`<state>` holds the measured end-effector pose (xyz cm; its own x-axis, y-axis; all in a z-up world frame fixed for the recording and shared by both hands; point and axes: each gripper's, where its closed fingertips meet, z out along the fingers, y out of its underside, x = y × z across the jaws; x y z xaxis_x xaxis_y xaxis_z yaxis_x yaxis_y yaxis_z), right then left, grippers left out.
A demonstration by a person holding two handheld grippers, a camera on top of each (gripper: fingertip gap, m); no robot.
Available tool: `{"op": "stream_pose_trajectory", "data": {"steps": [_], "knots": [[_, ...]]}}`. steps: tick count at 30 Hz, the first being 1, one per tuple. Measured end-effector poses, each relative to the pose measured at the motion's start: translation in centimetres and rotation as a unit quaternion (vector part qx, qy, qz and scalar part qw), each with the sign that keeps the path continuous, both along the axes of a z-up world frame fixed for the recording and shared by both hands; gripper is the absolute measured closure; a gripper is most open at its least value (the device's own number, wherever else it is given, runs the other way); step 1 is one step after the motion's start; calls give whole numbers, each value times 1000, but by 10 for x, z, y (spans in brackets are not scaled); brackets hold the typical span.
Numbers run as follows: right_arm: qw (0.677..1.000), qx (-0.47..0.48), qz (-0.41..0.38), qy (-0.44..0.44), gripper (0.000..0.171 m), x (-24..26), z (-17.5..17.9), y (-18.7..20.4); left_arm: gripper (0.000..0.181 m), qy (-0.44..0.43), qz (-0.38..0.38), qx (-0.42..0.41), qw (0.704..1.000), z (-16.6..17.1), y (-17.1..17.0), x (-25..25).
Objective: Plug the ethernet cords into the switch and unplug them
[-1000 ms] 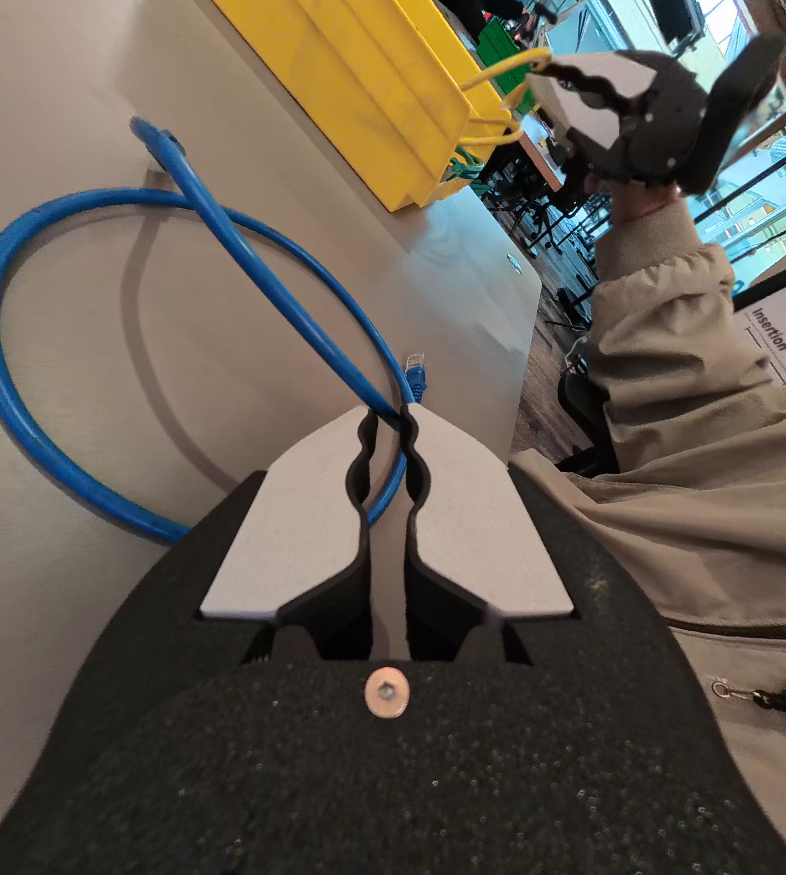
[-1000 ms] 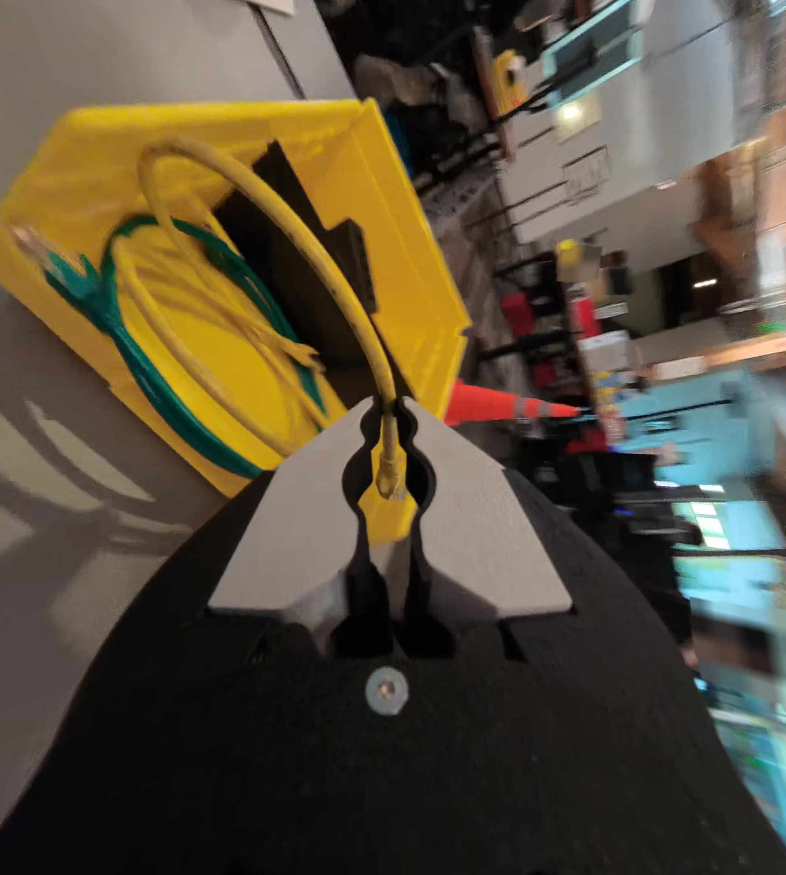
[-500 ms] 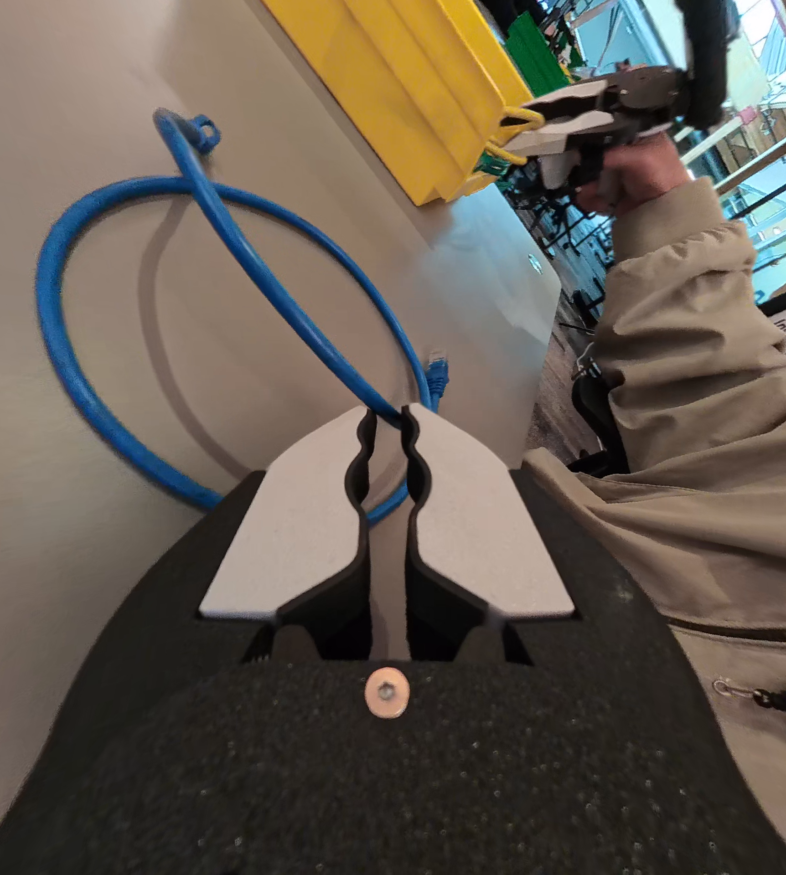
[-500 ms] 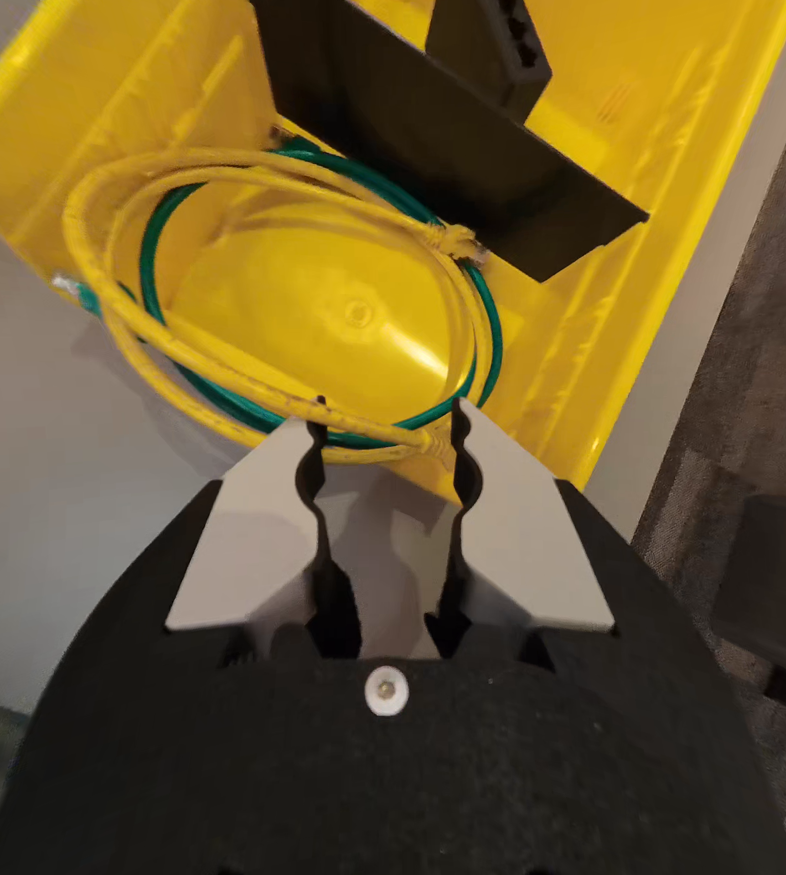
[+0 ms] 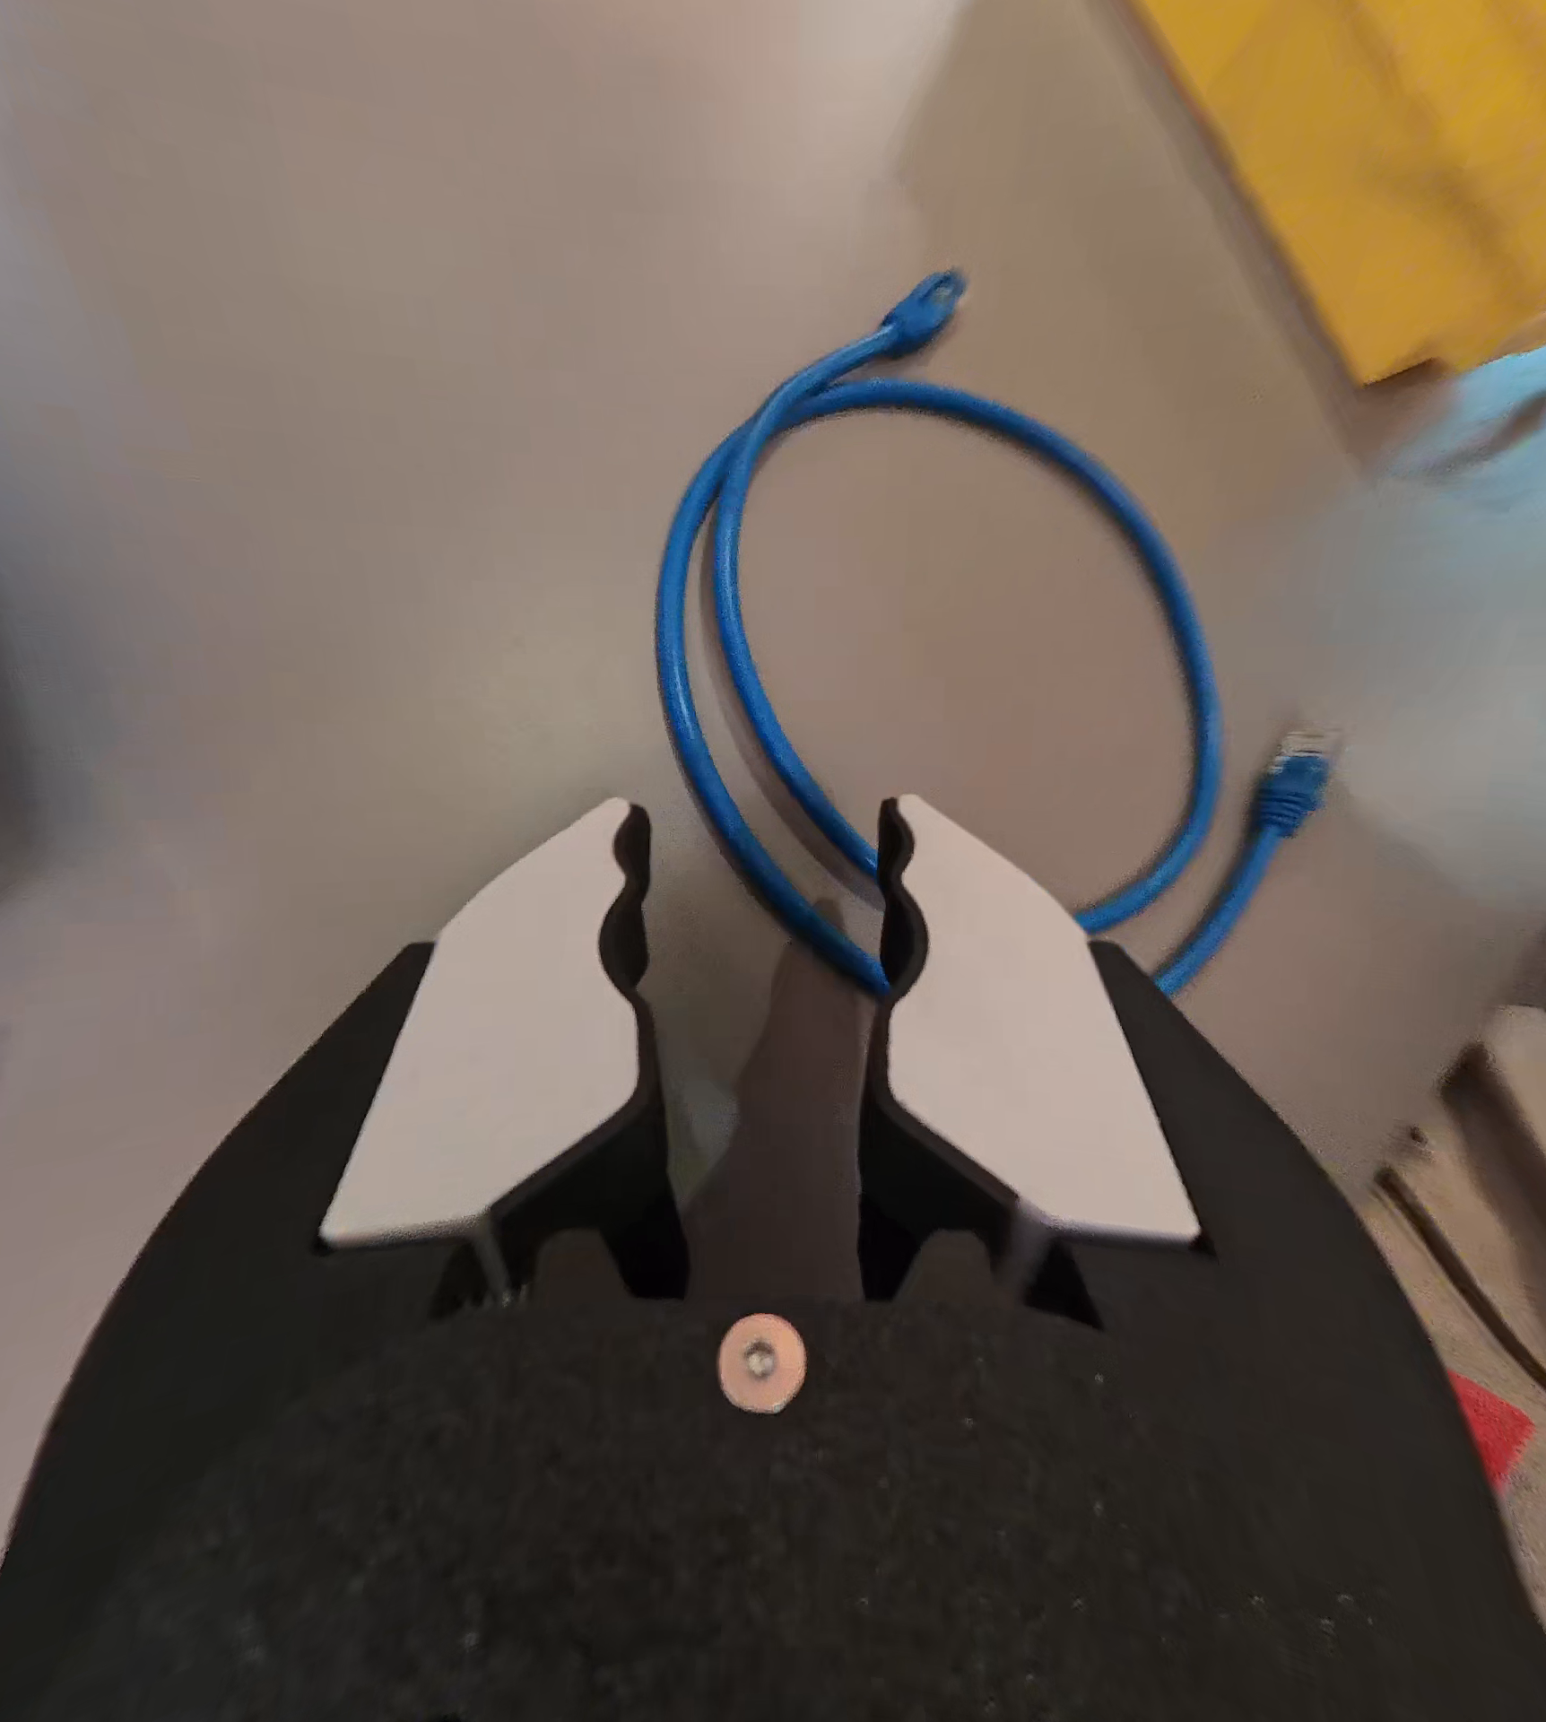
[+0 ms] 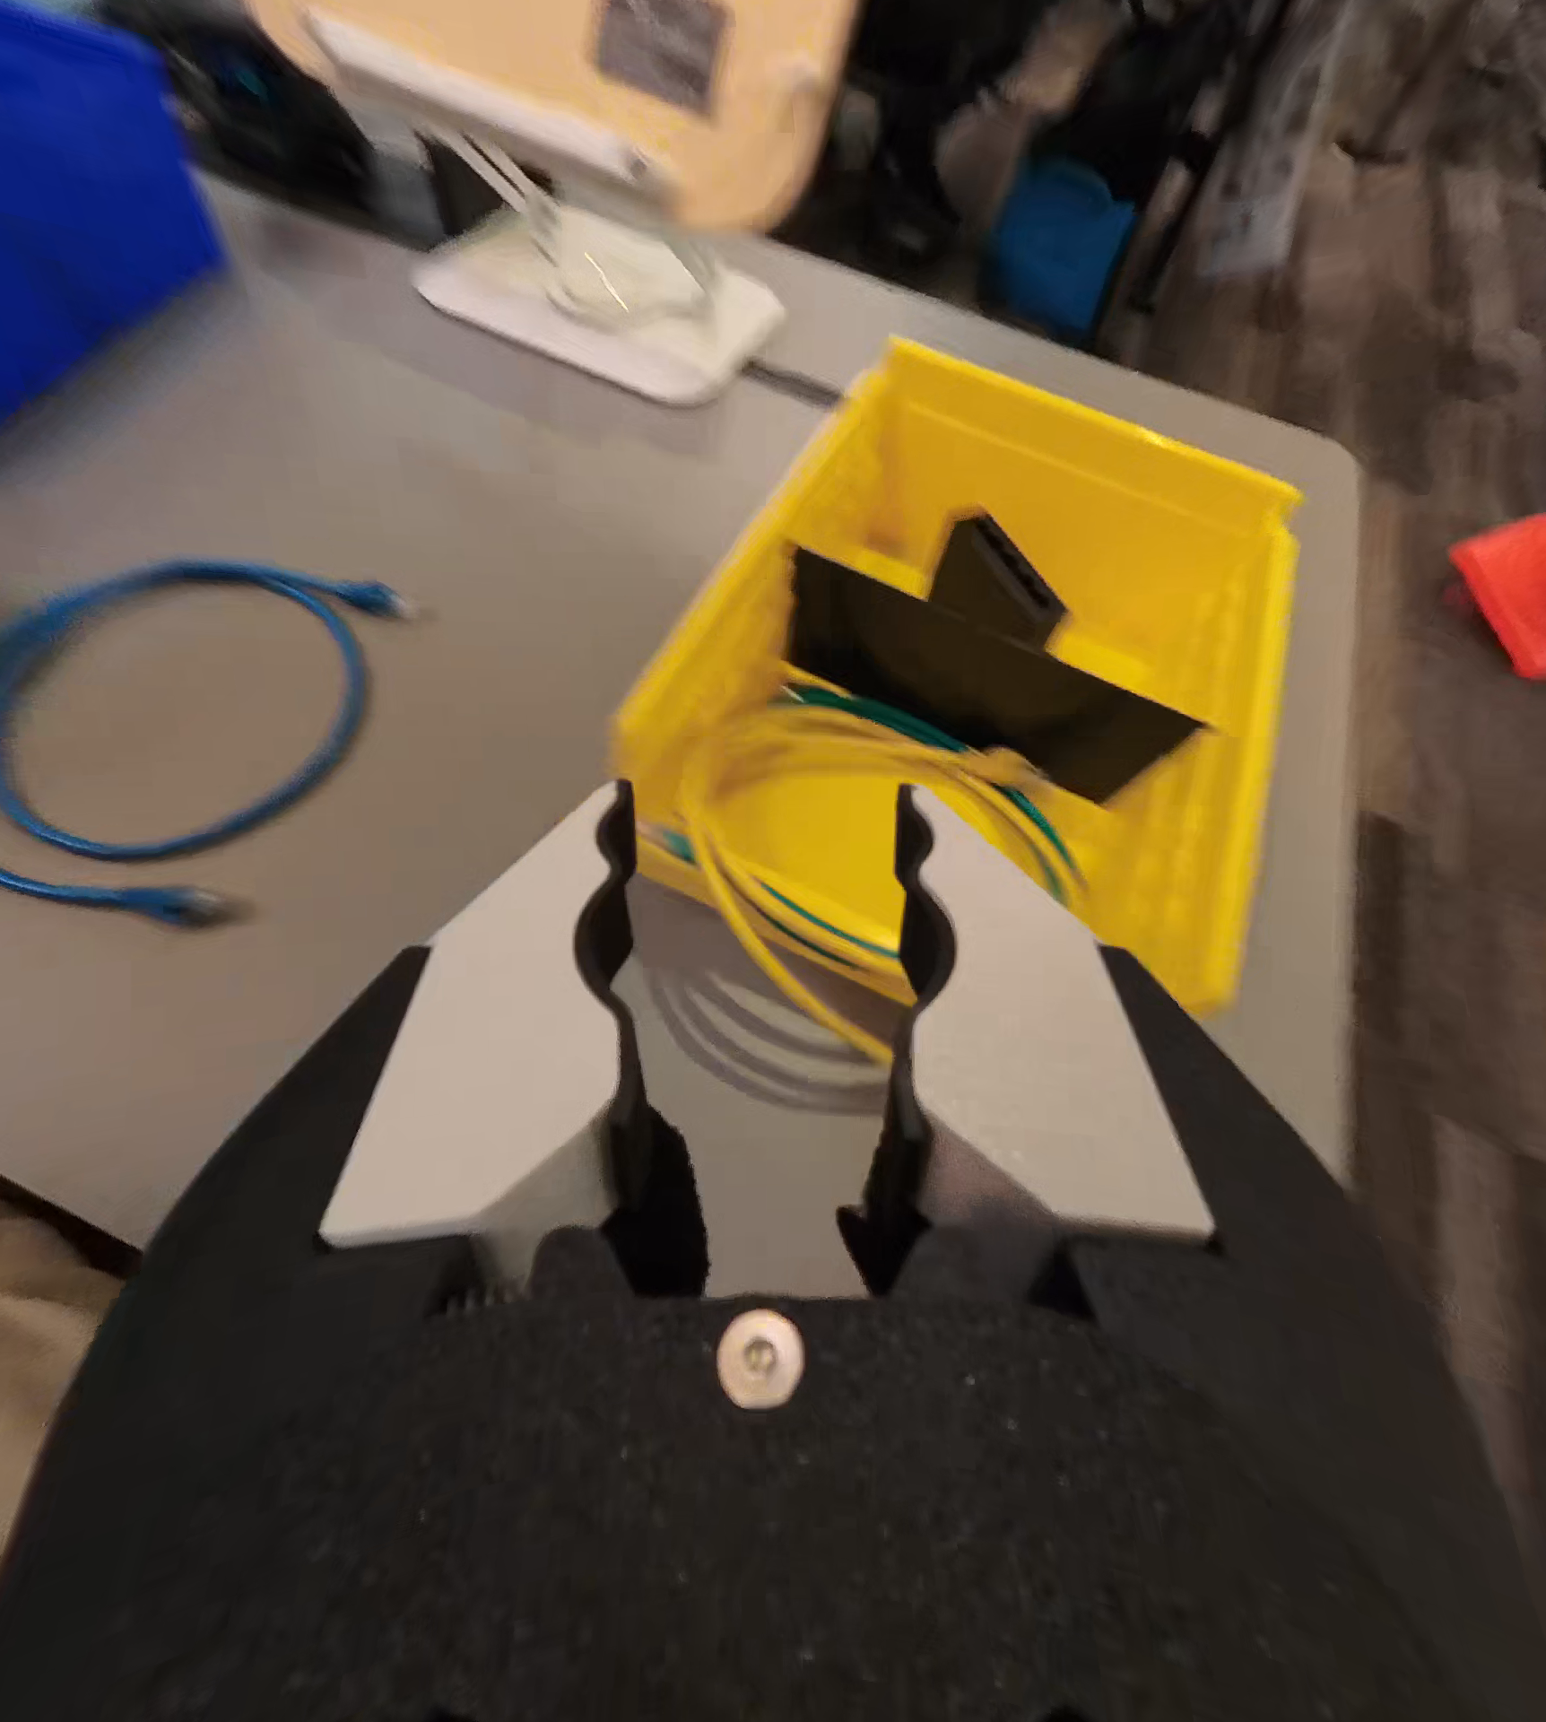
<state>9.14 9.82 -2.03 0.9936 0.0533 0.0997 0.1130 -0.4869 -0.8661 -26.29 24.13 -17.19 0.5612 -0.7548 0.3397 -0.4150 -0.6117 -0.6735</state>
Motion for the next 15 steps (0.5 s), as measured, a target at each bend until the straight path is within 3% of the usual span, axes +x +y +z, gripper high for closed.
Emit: {"op": "stream_pose_trajectory", "data": {"steps": [1,5,9,12,15], "knots": [[999,28,22,20,117,-22,2,8,132,25,6,6,1000,-5,3,3],[978,92,134,133,125,-123,-9,36,128,103,19,41,994,-18,13,18],[937,77,244,238,126,-204,-39,42,152,166,14,84,983,-22,21,27],[936,69,246,244,125,-218,-67,46,173,182,4,119,976,-22,26,34],[946,49,220,232,123,-208,-90,55,175,199,-25,131,971,-22,27,38]]}}
